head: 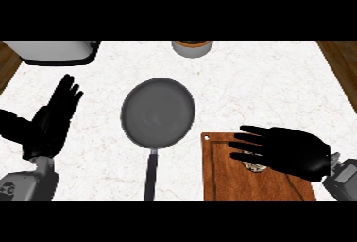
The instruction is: Pick the cupcake from the cutting board and place it in the pan
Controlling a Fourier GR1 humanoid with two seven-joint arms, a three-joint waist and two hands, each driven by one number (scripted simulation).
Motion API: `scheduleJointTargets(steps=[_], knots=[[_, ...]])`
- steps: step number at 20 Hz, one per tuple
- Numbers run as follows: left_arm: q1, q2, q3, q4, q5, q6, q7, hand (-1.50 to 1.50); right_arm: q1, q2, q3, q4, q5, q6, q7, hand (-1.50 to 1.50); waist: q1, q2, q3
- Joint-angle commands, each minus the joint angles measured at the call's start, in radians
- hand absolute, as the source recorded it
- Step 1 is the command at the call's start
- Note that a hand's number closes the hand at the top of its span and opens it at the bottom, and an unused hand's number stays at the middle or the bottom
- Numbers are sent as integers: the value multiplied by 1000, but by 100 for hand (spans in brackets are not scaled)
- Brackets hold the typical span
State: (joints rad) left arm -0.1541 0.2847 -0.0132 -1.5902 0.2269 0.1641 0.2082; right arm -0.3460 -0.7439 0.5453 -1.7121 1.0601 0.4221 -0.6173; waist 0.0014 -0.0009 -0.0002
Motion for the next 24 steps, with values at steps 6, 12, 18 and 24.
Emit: scheduleJointTargets(steps=[6,12,18,24], knots=[[-29,-20,29,-13,-19,-24,66,0,-8,138,-42,151,144,-17,-65,-150,3,2,0],[-12,-46,37,-4,-57,-30,17,0,-8,220,-20,226,267,-36,-58,-150,2,1,0],[-20,-54,58,4,-79,-47,17,0,37,278,-67,286,308,-93,-105,-150,0,1,0],[-19,-71,79,39,-69,-85,-10,0,23,361,-71,373,360,-116,-131,-150,1,2,0]])
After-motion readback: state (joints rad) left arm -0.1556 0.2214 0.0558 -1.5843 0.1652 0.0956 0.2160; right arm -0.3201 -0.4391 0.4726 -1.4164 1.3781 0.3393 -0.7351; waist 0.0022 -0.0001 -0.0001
